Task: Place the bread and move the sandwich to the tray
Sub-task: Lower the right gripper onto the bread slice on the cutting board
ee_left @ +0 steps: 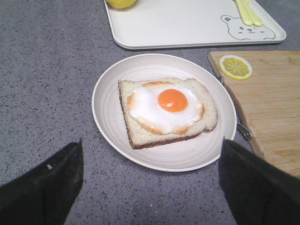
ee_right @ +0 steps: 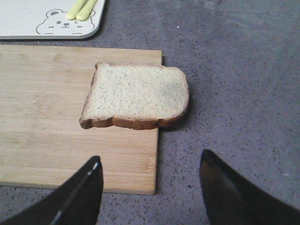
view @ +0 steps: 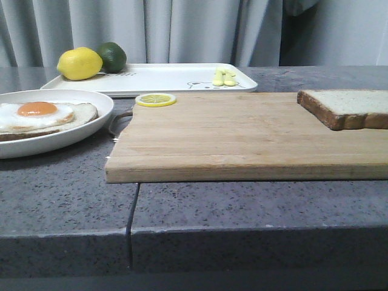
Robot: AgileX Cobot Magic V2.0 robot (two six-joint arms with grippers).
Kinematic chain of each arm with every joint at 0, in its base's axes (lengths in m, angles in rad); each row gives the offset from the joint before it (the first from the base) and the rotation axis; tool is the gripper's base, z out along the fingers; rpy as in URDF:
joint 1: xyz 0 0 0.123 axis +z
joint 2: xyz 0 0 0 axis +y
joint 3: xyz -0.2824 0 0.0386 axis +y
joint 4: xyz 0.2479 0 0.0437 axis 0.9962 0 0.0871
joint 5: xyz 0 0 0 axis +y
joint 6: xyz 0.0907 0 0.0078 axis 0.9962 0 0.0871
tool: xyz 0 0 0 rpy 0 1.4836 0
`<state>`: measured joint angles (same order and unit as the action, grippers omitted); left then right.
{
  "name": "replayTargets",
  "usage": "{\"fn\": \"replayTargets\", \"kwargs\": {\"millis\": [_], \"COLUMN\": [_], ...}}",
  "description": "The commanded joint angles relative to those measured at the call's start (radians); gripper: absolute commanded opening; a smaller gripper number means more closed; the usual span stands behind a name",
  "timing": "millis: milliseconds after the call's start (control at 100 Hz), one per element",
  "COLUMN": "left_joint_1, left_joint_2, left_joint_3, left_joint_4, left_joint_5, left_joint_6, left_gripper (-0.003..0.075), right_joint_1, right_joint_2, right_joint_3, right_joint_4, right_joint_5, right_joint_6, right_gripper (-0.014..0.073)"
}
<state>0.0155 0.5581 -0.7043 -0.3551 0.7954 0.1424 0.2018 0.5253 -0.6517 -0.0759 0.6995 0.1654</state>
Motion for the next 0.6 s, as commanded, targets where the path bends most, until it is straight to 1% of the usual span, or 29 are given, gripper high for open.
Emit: {"fn": "replayTargets", "kwargs": {"millis": [0, 160, 280, 430, 590], "left_joint_1": [0.0, 0.0, 0.0, 0.0, 0.0], "left_joint_2": [0.009, 0.009, 0.009, 0.009, 0.009], "left_joint_3": [-0.033, -0.033, -0.033, -0.033, -0.033], "left_joint_4": [-0.026, -0.026, -0.026, -0.026, -0.026], "left_joint_5": [-0.062, -0.062, -0.062, -0.062, -0.062], "left_joint_6": [-0.003, -0.003, -0.003, -0.003, -0.003], "left_gripper": [0.0553, 0.0553, 0.0553, 0.0553, 0.0553], "right_joint_1": [-0.009, -0.009, -0.009, -0.015, -0.082], "right_joint_2": [0.011, 0.011, 0.011, 0.023, 0.096], "right_joint_3": [-0.037, -0.037, -0.037, -0.038, -0.038], "right_joint_4": [-0.004, -0.003, 0.032, 0.095, 0.21], "right_joint_5": [-0.078, -0.076, -0.08, -0.107, -0.159], "right_joint_6": [-0.001, -0.001, -0.007, -0.098, -0.174], "right_gripper": [0.0461, 0.0461, 0.0461, 0.0461, 0.0461]}}
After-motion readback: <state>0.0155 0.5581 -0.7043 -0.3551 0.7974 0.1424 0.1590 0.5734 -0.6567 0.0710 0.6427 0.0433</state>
